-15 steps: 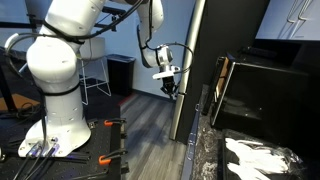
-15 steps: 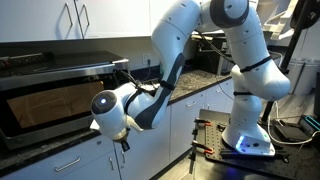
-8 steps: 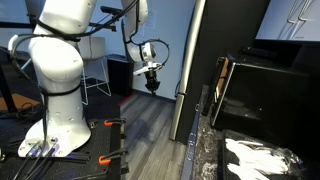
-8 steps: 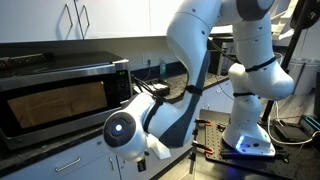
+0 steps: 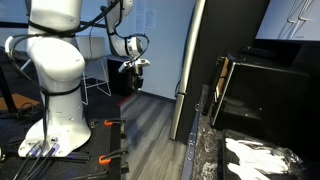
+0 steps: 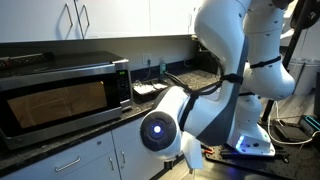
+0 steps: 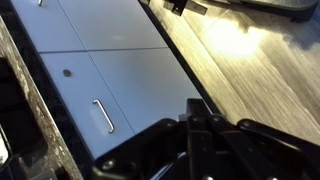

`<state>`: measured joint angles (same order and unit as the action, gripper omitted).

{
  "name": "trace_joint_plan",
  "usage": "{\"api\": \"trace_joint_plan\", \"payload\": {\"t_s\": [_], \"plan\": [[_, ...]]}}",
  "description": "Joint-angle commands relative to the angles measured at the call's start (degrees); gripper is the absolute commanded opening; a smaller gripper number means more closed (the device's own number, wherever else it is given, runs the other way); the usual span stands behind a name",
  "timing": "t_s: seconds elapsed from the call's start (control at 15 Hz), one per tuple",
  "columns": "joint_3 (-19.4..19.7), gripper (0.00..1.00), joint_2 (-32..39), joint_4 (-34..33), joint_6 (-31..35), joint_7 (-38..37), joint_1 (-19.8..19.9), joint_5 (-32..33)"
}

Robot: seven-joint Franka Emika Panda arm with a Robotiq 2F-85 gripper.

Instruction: Open the microwave

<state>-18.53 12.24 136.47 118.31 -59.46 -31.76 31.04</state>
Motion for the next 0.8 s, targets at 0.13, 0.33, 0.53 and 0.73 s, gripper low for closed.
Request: {"api": "trace_joint_plan", "payload": {"t_s": [0.13,0.33,0.53,0.73], "plan": [[-1.6,0.00,-10.0,10.2,-1.1,-12.4,1.1,-3.9],[-2.2,0.01,-7.6,8.9,-0.5,-13.1,2.0,-2.6],[-2.5,0.01,-9.4,11.0,-0.5,-14.6,2.3,-2.6],[-2.3,0.00,-10.6,11.7,0.8,-15.2,2.6,-1.6]]}}
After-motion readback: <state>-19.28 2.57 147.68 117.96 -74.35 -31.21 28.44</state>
